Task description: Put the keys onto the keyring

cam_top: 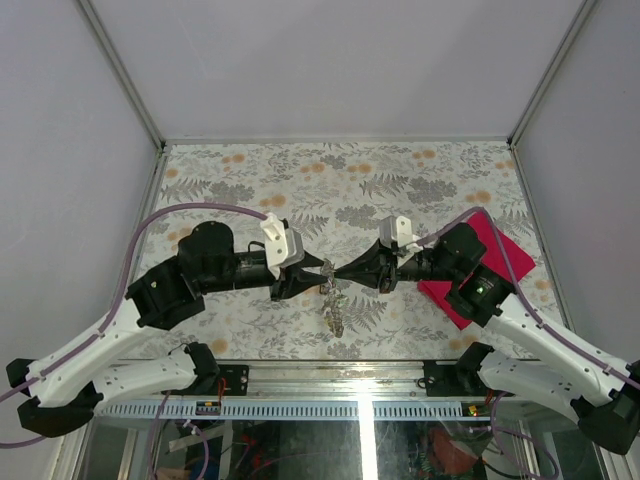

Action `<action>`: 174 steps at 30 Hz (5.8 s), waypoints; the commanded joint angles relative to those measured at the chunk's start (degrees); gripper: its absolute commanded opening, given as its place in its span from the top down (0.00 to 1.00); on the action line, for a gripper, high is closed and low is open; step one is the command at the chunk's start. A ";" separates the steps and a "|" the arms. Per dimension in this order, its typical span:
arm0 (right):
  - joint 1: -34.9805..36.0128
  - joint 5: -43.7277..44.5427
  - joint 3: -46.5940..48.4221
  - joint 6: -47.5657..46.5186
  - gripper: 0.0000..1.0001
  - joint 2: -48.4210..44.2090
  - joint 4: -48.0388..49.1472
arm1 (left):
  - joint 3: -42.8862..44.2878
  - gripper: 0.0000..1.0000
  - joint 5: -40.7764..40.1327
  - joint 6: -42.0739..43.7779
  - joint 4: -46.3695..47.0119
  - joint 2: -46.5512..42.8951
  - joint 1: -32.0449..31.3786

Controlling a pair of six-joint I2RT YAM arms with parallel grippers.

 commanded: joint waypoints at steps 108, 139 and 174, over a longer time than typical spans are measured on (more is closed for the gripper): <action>0.14 54.15 -15.22 16.81 0.41 -19.44 -7.89 | 20.68 1.00 -14.77 -5.53 -3.01 52.87 20.28; 0.14 63.78 -8.61 12.94 0.01 -14.90 -20.17 | 11.79 0.52 3.31 -26.93 22.45 49.51 42.56; 0.13 80.68 -9.23 14.54 0.01 -28.48 -27.14 | -28.23 0.00 -40.76 -37.81 4.85 -24.30 45.50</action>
